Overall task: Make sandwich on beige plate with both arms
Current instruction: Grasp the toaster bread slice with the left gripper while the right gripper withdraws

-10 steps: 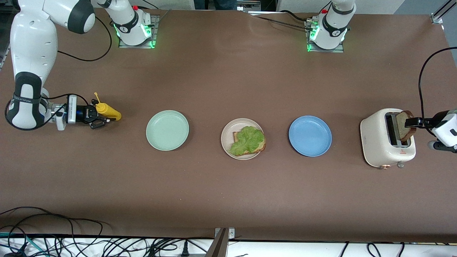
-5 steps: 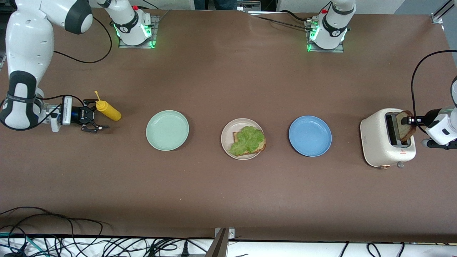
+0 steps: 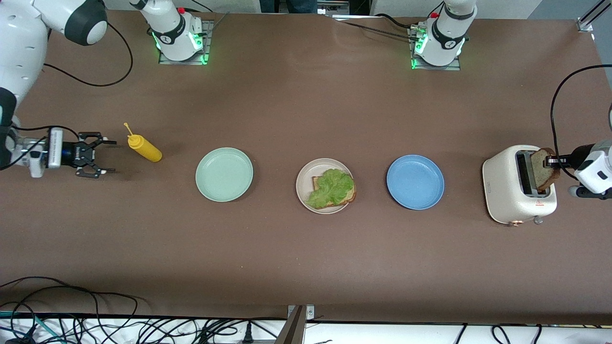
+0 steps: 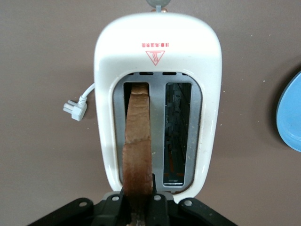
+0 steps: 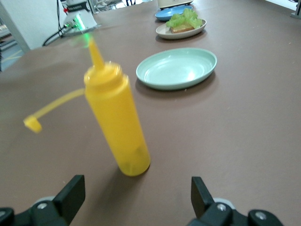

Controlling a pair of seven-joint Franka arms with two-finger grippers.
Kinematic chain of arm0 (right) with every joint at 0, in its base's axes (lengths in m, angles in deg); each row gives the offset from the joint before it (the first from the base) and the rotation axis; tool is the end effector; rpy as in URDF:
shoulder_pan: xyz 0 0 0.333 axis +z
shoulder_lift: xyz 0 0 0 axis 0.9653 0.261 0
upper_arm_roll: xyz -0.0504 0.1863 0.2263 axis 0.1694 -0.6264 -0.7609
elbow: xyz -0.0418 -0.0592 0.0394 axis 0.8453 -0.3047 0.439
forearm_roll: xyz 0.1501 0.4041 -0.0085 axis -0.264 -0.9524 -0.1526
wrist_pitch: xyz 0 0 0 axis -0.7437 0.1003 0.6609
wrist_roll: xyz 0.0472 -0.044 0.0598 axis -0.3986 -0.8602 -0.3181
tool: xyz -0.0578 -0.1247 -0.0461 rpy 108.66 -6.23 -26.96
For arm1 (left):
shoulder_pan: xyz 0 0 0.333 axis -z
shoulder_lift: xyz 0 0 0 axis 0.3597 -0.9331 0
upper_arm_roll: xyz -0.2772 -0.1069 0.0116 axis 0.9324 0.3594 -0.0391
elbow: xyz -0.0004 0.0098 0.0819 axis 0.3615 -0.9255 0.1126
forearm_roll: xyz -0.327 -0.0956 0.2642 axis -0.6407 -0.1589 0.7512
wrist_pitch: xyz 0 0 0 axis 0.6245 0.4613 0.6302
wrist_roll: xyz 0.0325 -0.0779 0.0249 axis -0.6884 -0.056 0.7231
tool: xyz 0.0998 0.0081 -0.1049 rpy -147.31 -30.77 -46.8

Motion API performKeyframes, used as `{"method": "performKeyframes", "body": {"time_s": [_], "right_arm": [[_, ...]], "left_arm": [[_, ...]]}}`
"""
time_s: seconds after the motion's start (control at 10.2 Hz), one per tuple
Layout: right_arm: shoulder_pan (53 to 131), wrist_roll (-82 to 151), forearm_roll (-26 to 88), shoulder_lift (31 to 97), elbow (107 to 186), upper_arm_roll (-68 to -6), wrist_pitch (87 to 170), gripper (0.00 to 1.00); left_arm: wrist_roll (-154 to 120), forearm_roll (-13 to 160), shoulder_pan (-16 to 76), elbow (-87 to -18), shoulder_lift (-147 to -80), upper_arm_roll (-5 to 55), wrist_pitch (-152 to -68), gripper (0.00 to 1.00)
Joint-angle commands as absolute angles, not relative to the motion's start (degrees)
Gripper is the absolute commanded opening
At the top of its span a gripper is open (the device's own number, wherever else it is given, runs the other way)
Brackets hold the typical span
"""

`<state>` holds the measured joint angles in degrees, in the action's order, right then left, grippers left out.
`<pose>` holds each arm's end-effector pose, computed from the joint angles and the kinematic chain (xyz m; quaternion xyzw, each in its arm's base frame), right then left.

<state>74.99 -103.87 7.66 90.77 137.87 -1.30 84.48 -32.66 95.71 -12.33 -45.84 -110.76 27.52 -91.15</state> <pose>0.5529 -0.2479 0.1381 -0.6404 -0.5955 -0.2544 0.4129 0.6248 0.1833 0.3152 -0.9894 -0.0003 0.1449 0.0123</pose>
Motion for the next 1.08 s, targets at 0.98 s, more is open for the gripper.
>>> {"method": "performKeyframes", "body": {"time_s": [0.98], "right_arm": [[86.29,-5.03,18.15,79.83,109.54,0.85,73.99,1.0]], "left_arm": [[-30.31,76.48,-7.67,-32.69,-109.81,39.08,-74.34,0.0]]}}
